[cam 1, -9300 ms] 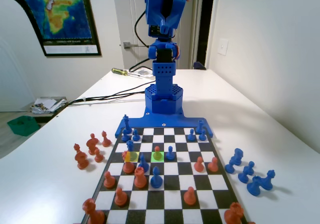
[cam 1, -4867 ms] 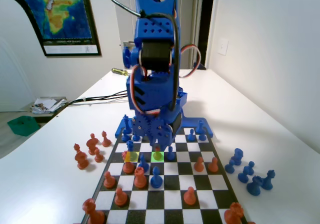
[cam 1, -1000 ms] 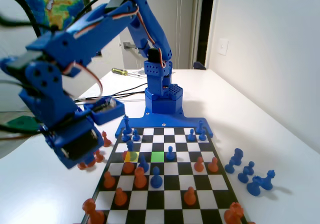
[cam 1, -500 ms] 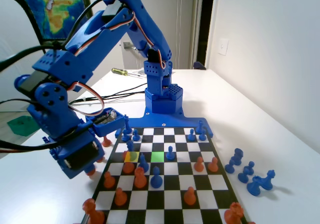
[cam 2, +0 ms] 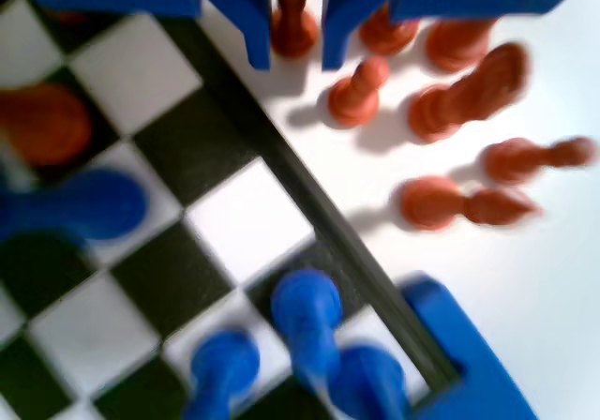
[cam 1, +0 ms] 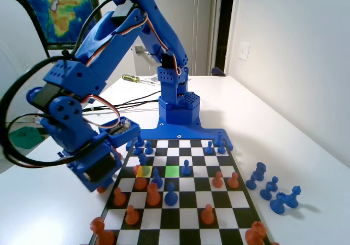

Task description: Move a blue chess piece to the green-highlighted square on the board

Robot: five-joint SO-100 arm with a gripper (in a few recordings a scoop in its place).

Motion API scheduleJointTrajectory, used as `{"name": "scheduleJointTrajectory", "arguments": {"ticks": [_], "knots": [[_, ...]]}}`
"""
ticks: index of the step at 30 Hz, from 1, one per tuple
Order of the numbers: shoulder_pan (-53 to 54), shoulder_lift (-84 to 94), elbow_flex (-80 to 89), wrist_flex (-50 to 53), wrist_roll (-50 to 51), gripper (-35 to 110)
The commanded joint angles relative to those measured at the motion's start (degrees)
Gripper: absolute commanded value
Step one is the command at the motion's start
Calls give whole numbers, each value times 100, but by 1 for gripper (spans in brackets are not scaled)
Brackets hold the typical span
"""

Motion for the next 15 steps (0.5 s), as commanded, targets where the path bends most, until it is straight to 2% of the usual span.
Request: {"name": "scheduleJointTrajectory", "arguments": {"ticks": [1,10,15], "knots": [[53,1107,62,343,-211,11],[-308,2487,-132,1758,-554,12],[-782,3226,325,1907,-413,12]]}}
